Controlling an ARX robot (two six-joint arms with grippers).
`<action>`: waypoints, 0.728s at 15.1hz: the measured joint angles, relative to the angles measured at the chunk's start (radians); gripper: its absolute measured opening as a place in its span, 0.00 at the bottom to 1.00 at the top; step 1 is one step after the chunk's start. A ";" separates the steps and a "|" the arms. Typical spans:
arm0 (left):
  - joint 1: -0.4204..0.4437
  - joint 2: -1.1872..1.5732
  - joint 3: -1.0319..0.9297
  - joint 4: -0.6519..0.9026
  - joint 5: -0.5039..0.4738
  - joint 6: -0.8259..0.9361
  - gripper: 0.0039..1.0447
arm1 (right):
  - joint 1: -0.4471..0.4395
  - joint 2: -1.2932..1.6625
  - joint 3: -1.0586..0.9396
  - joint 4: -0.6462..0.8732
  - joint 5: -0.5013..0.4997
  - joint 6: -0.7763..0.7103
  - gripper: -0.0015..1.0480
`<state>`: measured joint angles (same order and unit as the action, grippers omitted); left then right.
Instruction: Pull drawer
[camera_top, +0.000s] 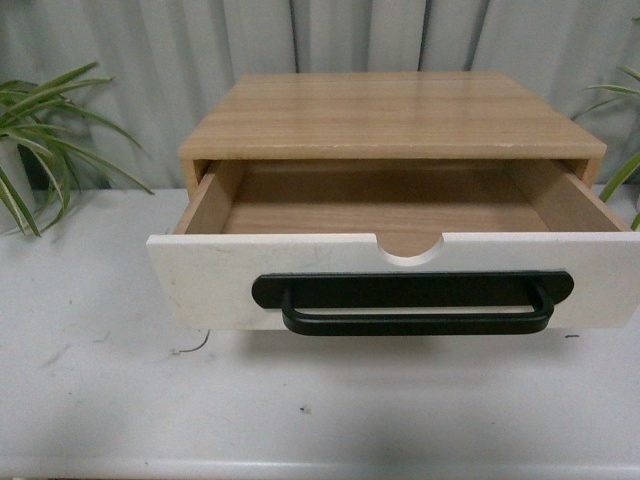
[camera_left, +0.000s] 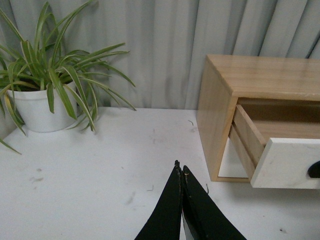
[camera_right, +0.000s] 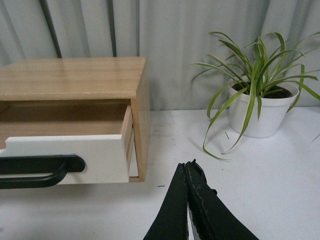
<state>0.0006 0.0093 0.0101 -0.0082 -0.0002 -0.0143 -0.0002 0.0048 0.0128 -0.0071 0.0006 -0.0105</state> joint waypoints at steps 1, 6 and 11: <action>0.000 0.000 0.000 0.000 0.000 0.000 0.01 | 0.000 -0.002 0.000 0.004 0.000 0.000 0.02; 0.000 0.000 0.000 0.005 0.000 0.000 0.01 | 0.000 -0.001 0.000 0.003 0.000 0.000 0.02; 0.000 0.000 0.000 0.005 0.000 0.000 0.48 | 0.000 -0.001 0.000 0.003 0.000 0.000 0.45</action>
<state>0.0006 0.0093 0.0101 -0.0032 -0.0006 -0.0143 -0.0002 0.0036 0.0128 -0.0040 0.0002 -0.0105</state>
